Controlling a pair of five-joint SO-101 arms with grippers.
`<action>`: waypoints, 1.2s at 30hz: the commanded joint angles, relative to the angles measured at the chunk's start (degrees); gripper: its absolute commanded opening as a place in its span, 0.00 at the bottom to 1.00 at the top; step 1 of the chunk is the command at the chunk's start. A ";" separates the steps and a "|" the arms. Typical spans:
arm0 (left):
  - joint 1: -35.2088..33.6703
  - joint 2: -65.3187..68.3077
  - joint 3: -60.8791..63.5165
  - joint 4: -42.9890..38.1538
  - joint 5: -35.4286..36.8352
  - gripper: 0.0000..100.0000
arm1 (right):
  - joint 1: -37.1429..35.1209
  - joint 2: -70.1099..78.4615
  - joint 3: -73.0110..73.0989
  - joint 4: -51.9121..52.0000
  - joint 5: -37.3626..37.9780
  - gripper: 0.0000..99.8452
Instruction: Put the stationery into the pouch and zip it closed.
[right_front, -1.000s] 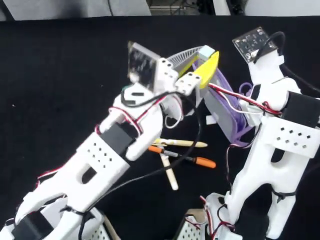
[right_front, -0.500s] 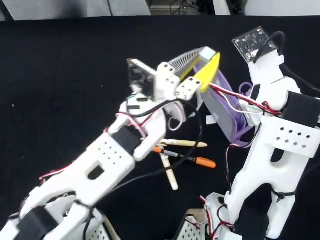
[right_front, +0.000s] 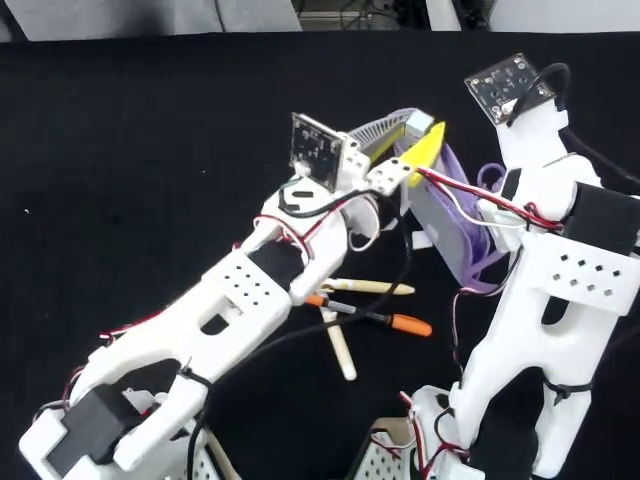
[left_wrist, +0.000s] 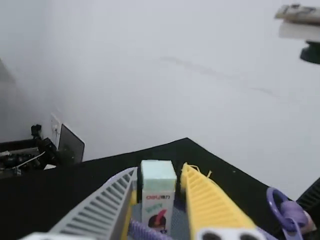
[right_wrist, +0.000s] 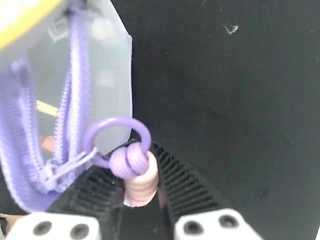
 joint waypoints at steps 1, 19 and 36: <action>-0.48 -2.55 -4.97 9.85 0.00 0.16 | -0.53 -1.36 -0.13 -1.05 -0.53 0.01; -22.55 -2.73 -48.22 79.30 15.56 0.20 | -0.53 -1.27 -0.13 -0.88 -0.62 0.01; -12.53 12.22 -23.87 86.86 37.10 0.20 | -2.55 -1.27 2.68 -1.85 -0.62 0.01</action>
